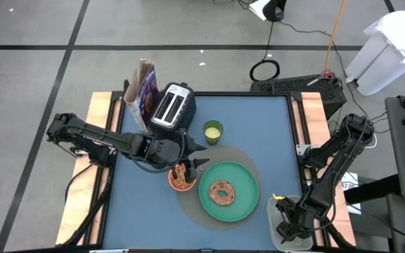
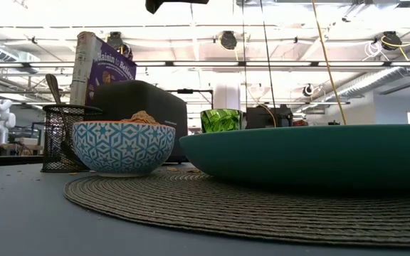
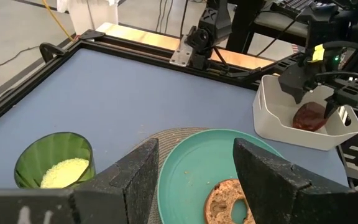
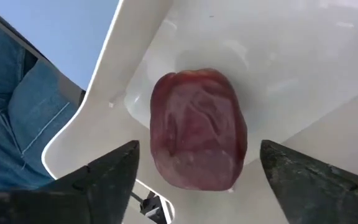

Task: Arrange a breakfast setting
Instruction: Put the apple on the gray table mat

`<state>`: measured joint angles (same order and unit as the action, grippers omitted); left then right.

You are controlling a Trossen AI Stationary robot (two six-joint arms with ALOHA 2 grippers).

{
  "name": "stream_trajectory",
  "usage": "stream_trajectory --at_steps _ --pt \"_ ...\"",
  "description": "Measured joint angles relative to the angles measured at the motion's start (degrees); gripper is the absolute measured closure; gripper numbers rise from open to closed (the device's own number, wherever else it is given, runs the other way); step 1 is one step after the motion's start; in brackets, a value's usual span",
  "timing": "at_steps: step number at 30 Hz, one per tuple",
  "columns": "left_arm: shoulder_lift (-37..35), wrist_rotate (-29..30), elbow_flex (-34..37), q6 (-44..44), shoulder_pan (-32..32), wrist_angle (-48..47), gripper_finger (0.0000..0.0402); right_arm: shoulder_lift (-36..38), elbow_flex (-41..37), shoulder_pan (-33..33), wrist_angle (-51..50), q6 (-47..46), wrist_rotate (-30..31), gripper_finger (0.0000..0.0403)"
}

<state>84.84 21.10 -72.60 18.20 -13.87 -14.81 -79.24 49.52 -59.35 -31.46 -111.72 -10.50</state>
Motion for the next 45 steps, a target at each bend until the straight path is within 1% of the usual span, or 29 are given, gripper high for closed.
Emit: stream_trajectory --at_steps 3,6,25,30,36,42,45 --pt "0.0 0.0 0.0 0.0 0.0 0.0 0.0188 0.0 0.0 0.0 0.02 0.18 0.0 0.0053" --pt "0.0 0.0 0.0 0.02 0.0 0.0 0.0188 0.0 0.0 0.0 0.04 0.28 0.0 0.0047" --pt "0.0 0.0 0.0 0.07 0.0 0.0 0.0188 0.0 0.0 0.0 -0.02 0.35 -0.02 0.0046" --pt "0.02 0.0 0.0 0.07 0.0 0.0 0.0188 -0.15 0.0 0.0 -0.01 2.51 -0.02 0.0046" --pt "0.02 0.0 0.0 0.34 0.0 0.0 0.0188 -1.58 0.0 0.0 0.87 4.9 -0.06 0.0046" --pt "0.02 0.0 0.0 0.59 0.0 0.0 0.0188 -4.65 -0.02 0.0 3.15 7.7 -0.31 0.0046" --pt "0.01 0.0 0.0 0.63 0.0 0.02 0.0188 -5.8 -0.02 0.0 3.01 7.89 -2.55 0.0047"
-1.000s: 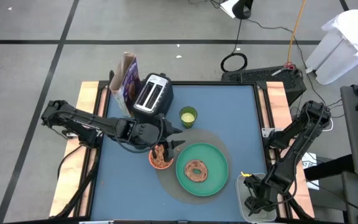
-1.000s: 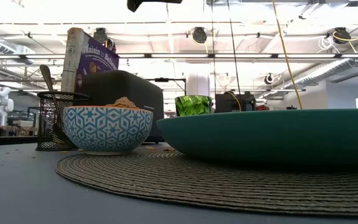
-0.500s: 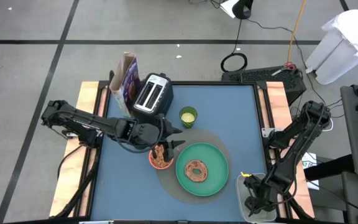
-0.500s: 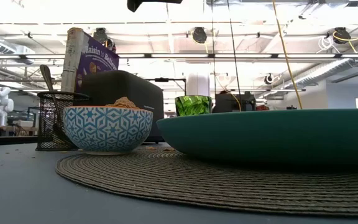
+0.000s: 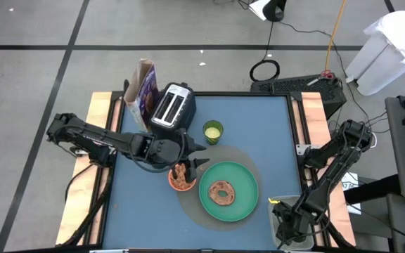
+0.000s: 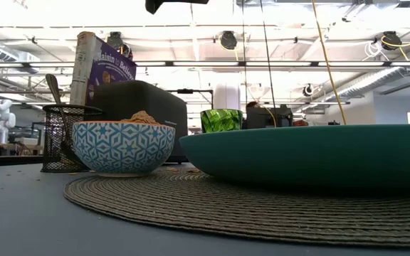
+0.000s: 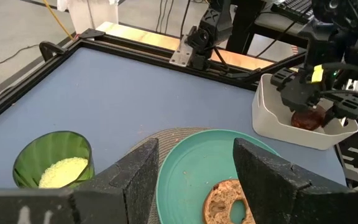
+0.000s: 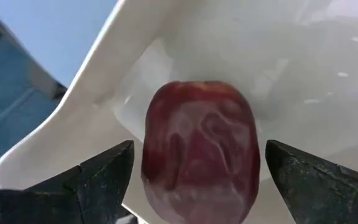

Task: Arrange a breakfast setting
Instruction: Put the apple on the gray table mat

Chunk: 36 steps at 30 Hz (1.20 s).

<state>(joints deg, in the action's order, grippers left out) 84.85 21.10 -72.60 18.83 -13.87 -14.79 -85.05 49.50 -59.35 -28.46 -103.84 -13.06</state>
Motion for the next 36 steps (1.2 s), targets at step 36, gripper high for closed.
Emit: stream_trajectory --at_steps 36 --pt "0.01 0.0 0.0 -0.72 0.0 0.07 0.0188 23.53 0.0 3.58 -1.9 -12.43 -2.14 0.0136"
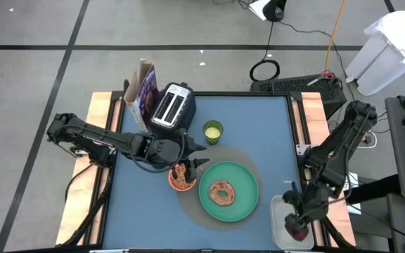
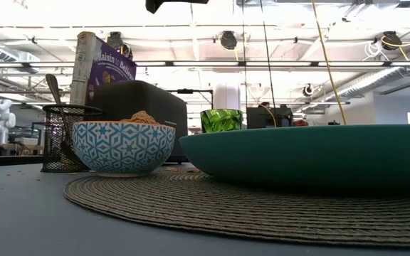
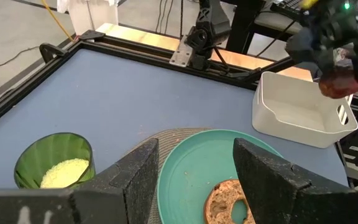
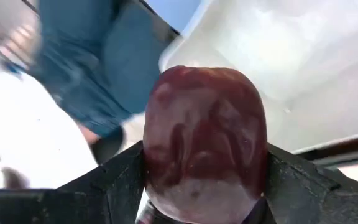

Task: Arrange a breakfast setting
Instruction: Put the apple on the gray table mat

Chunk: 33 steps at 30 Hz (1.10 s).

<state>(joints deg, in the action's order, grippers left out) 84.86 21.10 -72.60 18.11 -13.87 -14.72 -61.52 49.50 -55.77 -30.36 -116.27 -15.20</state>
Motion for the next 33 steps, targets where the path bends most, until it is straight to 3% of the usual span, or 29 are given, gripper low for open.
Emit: stream_trajectory --at_steps 10,15,21,33 --pt "0.0 0.02 0.0 -2.01 0.01 0.01 0.0188 7.07 0.0 8.14 -0.36 2.05 23.86 0.0136" --pt "0.0 0.0 0.0 -4.97 0.02 0.85 0.0188 8.93 0.0 14.02 -0.36 5.27 25.67 0.0136" --pt "0.0 0.0 0.0 -14.55 0.0 4.76 0.0188 9.79 0.0 21.92 0.58 8.6 25.68 0.0134" --pt "3.92 -0.03 0.07 -33.42 -0.11 16.81 0.0188 9.06 -0.02 36.92 16.97 23.94 30.36 0.0134"
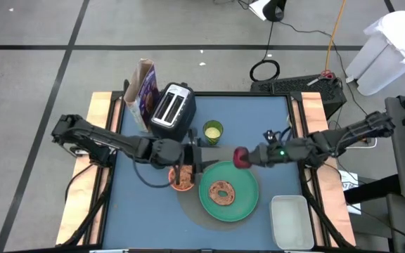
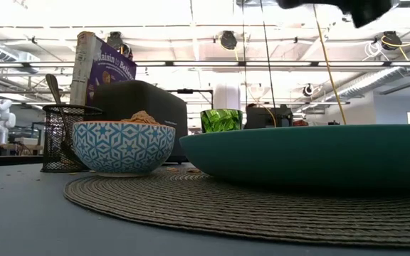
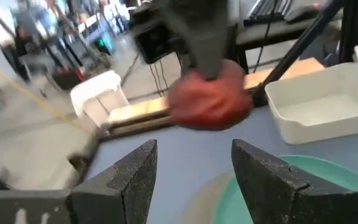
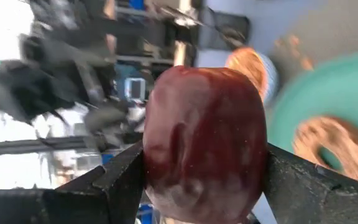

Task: Arrange a breakfast setting
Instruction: Put the apple on the gray table mat

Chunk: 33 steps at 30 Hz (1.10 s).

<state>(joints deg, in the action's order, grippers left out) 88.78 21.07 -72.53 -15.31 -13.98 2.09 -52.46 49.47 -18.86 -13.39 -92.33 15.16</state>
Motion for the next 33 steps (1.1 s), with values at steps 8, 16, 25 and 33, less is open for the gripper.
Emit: stream_trajectory --at_steps 8,16,25,33 --pt "4.98 0.05 -0.07 -16.48 -0.04 10.35 0.0188 -0.53 0.0 4.65 7.1 0.31 -0.64 0.0133" --pt "6.63 0.12 -0.07 -24.75 0.13 16.15 0.0188 -0.56 0.0 5.45 8.37 -8.54 -10.64 0.0133" --pt "6.63 -0.03 -0.07 -26.43 -0.08 17.57 0.0188 -0.51 0.0 7.19 8.59 -12.42 -10.88 0.0133" --pt "6.63 -0.52 -0.07 -24.46 -0.13 18.03 0.0188 -0.56 0.0 8.02 8.55 -11.61 -10.71 0.0133"
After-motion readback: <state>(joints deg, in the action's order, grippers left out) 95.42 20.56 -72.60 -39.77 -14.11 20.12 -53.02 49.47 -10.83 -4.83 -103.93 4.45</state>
